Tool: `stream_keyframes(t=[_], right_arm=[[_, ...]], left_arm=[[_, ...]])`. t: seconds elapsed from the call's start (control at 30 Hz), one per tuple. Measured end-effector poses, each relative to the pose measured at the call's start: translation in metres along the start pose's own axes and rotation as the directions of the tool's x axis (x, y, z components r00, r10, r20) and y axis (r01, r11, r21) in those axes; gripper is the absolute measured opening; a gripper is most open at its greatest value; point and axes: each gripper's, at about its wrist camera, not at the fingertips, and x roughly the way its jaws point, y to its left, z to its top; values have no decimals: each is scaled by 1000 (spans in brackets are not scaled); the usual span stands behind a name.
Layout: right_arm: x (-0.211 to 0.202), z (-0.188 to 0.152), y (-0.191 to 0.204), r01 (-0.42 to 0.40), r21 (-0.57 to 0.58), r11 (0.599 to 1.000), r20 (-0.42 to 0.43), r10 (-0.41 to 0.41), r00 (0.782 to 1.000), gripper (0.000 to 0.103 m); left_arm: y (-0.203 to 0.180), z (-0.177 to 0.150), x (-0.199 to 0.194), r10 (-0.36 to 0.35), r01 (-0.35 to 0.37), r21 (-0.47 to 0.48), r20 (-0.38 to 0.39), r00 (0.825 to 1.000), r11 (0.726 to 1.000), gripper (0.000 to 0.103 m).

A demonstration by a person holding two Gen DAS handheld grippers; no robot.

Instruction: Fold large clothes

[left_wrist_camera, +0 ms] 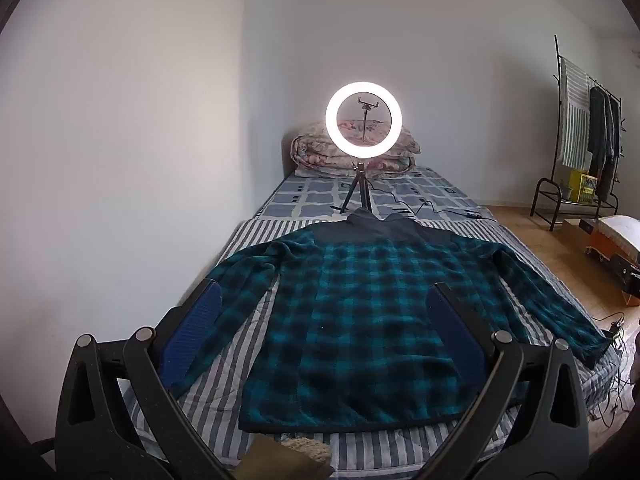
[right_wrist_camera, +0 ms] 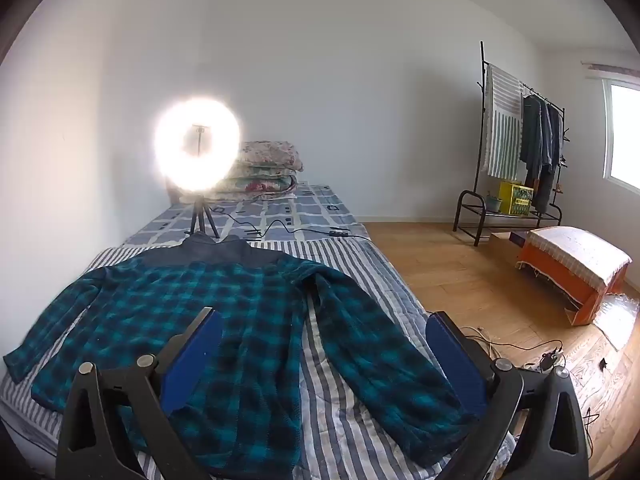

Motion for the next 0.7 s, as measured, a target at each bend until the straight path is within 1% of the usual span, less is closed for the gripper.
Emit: stream_keyframes(t=[0.13, 0.17, 0.27, 0.33, 0.4, 0.5, 0.7], right_arm=[[1, 1, 3, -5, -5, 1000, 1, 5, 1000, 103], [1, 1, 3, -6, -6, 1000, 0, 6, 1000, 103], [-2, 3, 8, -9, -11, 1000, 0, 9, 1000, 103], [-1, 3, 9, -9, -15, 1000, 3, 9, 1000, 103], [-1, 4, 4, -7, -14, 1000, 7, 7, 1000, 103], [-3, 1, 8, -2, -26, 1000, 22, 3, 1000, 103], [-5, 4, 7, 0, -26, 1000, 22, 1, 1000, 103]], left_arm=[[-3, 0, -2, -3, 2, 26, 7, 1000, 1000, 103], [-2, -1, -3, 7, -7, -6, 11, 1000, 1000, 103], [4, -2, 1, 11, -11, -2, 1, 1000, 1000, 103], [1, -2, 1, 17, -17, 7, -1, 1000, 1000, 103], [1, -3, 0, 16, -16, 5, -3, 1000, 1000, 103], [2, -3, -3, 18, -18, 6, 2, 1000, 1000, 103], [5, 1, -3, 18, -18, 8, 9, 1000, 1000, 103]])
